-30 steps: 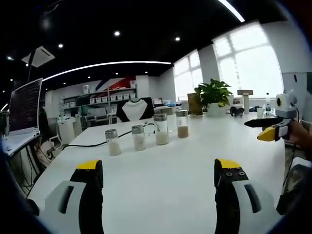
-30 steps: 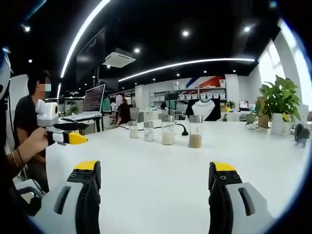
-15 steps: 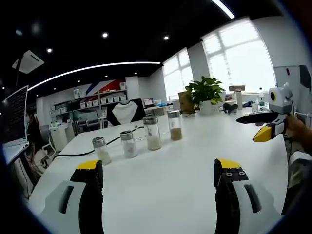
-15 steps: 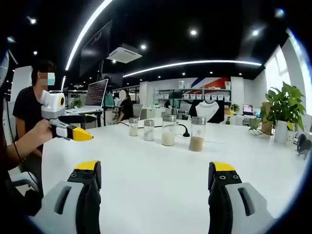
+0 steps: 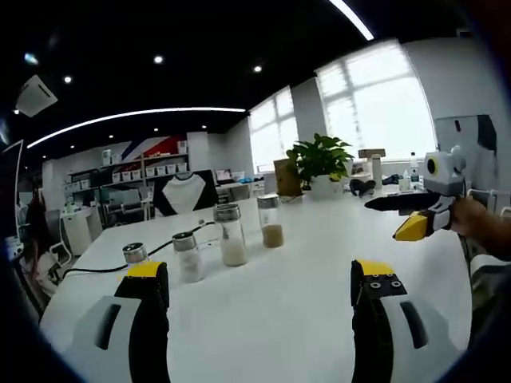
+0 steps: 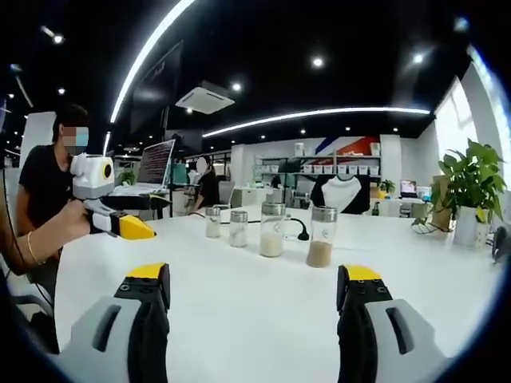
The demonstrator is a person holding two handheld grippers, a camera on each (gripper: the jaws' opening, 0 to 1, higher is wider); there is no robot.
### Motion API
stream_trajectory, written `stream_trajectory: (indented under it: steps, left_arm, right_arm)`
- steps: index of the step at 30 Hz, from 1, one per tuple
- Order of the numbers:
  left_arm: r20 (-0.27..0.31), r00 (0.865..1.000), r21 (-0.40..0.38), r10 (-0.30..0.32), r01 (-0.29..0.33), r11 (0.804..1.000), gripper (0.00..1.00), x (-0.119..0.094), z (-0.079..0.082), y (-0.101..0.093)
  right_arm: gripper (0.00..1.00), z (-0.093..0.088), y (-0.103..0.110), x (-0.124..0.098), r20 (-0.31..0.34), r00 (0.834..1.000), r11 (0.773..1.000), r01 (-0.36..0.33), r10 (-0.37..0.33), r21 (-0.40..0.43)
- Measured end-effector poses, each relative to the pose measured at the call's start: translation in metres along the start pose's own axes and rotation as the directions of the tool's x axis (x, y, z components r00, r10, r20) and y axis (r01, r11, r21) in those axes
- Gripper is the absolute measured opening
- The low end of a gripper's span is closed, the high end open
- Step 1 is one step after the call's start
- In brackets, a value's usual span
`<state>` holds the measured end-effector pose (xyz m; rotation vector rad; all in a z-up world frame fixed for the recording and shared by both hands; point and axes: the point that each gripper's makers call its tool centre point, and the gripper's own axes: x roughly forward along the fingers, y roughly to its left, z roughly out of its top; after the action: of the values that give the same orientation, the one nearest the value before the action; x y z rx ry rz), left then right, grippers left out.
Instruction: Rotate the seasoning bottle until the label or dispensing opening points toward the visible target arrow and the bottle remains upright within the marked orientation range
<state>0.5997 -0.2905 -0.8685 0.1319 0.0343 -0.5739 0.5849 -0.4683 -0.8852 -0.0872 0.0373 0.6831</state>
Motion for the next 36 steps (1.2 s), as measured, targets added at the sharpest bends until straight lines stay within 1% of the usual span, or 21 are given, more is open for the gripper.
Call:
stream_trajectory:
  steps: [5,6,7,8,9,10,13,15,16,17,19,20,25,28,30,36]
  left_arm:
    - [0.011,1.000,0.037,-0.021,0.020,0.999,1.00,0.016,0.013,-0.005]
    - [0.019,1.000,0.040,-0.022,0.021,0.999,1.00,0.022,0.015,-0.005]
    - [0.040,0.999,0.033,-0.021,0.020,0.999,1.00,0.027,0.017,-0.005]
    - [0.036,0.999,0.015,-0.030,0.030,0.999,1.00,0.034,0.016,-0.006]
    - [0.036,0.999,0.008,-0.036,0.035,0.999,1.00,0.037,0.015,-0.007]
    - [0.016,0.998,0.000,-0.061,0.061,0.998,1.00,0.046,0.009,-0.010]
    - [-0.003,0.999,0.016,-0.050,0.050,0.999,1.00,0.060,0.004,-0.006]
    - [-0.015,0.999,0.027,-0.043,0.043,0.999,1.00,0.065,0.001,-0.004]
    - [-0.016,0.999,0.019,-0.039,0.039,0.999,1.00,0.068,0.002,-0.003]
    - [-0.003,0.999,0.007,-0.036,0.036,0.999,1.00,0.074,0.005,0.002]
    - [0.011,0.999,-0.008,-0.040,0.040,0.999,1.00,0.079,0.008,0.002]
    - [0.008,0.999,-0.012,-0.040,0.040,0.999,1.00,0.084,0.008,0.001]
    - [0.015,0.999,-0.019,-0.032,0.033,0.999,0.99,0.097,0.010,0.002]
    - [0.009,1.000,-0.019,-0.023,0.023,1.000,0.99,0.102,0.008,0.005]
    - [0.005,1.000,-0.027,-0.013,0.013,1.000,0.99,0.107,0.006,0.009]
    - [-0.003,1.000,-0.038,0.004,-0.004,0.999,0.99,0.111,0.003,0.014]
  right_arm:
    - [0.87,0.005,-0.011,0.015,-0.005,1.000,1.000,-0.008,0.008,-0.006]
    - [0.87,0.005,-0.013,0.018,-0.004,1.000,1.000,-0.010,0.010,-0.003]
    - [0.86,0.005,-0.015,0.021,0.001,1.000,1.000,-0.017,0.017,0.002]
    - [0.85,0.006,-0.016,0.024,0.009,1.000,0.999,-0.024,0.024,0.029]
    - [0.85,0.004,-0.020,0.027,0.003,1.000,0.998,-0.017,0.017,0.053]
    - [0.85,0.003,-0.025,0.031,0.000,1.000,0.999,-0.013,0.013,0.050]
    - [0.85,0.004,-0.032,0.037,0.010,1.000,0.998,-0.001,0.001,0.070]
    - [0.85,0.003,-0.034,0.041,0.006,1.000,0.998,0.004,-0.004,0.070]
    - [0.85,0.002,-0.035,0.043,0.004,1.000,0.998,0.006,-0.006,0.067]
    - [0.85,0.001,-0.036,0.045,0.000,1.000,0.998,0.010,-0.010,0.068]
    - [0.85,-0.001,-0.039,0.050,-0.005,1.000,0.997,0.019,-0.019,0.080]
    - [0.85,-0.002,-0.040,0.054,-0.007,1.000,0.996,0.022,-0.022,0.087]
    - [0.85,0.000,-0.043,0.062,-0.003,0.999,0.995,0.034,-0.034,0.092]
    - [0.85,0.002,-0.046,0.065,0.002,0.999,0.995,0.041,-0.041,0.086]
    - [0.84,0.003,-0.052,0.069,0.001,0.999,0.995,0.047,-0.047,0.093]
    - [0.84,0.004,-0.056,0.073,0.003,0.998,0.994,0.057,-0.057,0.096]
